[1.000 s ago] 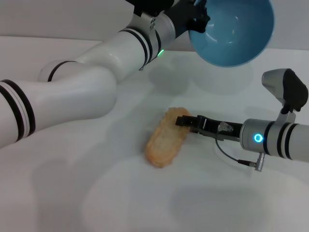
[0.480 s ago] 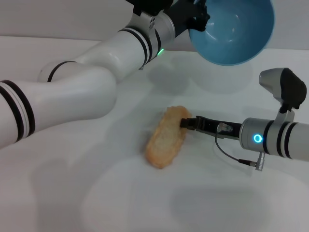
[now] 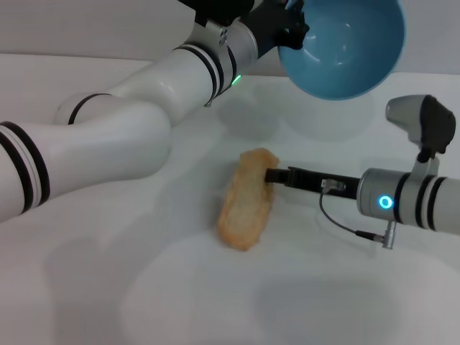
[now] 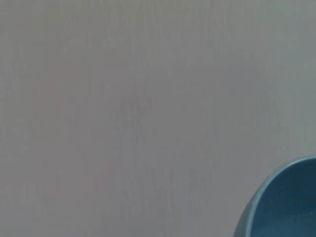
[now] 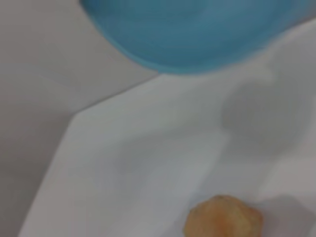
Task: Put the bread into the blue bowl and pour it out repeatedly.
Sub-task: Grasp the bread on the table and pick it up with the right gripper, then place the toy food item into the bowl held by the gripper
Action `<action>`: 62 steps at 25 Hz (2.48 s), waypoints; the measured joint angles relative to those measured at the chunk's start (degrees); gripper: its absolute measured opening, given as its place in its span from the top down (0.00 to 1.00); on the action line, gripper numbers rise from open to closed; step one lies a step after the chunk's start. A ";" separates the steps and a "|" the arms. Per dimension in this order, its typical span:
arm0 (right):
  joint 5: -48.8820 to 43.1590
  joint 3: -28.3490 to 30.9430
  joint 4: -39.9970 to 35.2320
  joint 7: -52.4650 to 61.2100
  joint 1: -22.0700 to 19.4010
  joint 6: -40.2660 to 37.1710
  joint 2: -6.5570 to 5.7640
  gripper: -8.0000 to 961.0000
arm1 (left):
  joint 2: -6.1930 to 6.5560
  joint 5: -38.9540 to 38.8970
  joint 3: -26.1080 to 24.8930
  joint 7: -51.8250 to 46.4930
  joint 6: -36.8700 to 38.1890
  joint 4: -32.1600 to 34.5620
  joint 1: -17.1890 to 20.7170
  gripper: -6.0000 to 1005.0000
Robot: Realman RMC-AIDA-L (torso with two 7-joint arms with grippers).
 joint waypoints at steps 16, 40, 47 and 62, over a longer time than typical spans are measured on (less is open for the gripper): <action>-5.77 -10.25 -19.91 6.89 -7.99 -29.13 -0.76 0.95 | 0.36 0.00 -5.33 0.23 8.36 -5.29 -3.86 1.00; 2.33 1.49 -54.45 11.33 -18.72 -45.07 -1.10 0.96 | -0.20 -0.09 -1.92 -3.18 21.36 -5.07 -6.42 1.00; 6.25 -1.46 -46.86 7.06 -16.84 -38.43 -1.05 0.96 | -0.03 -0.10 1.14 -3.63 23.59 -0.93 -4.23 1.00; 5.82 -6.84 -40.39 5.30 -17.37 -28.88 -1.20 0.90 | 0.12 -0.09 1.65 -3.58 24.08 0.39 -3.60 1.00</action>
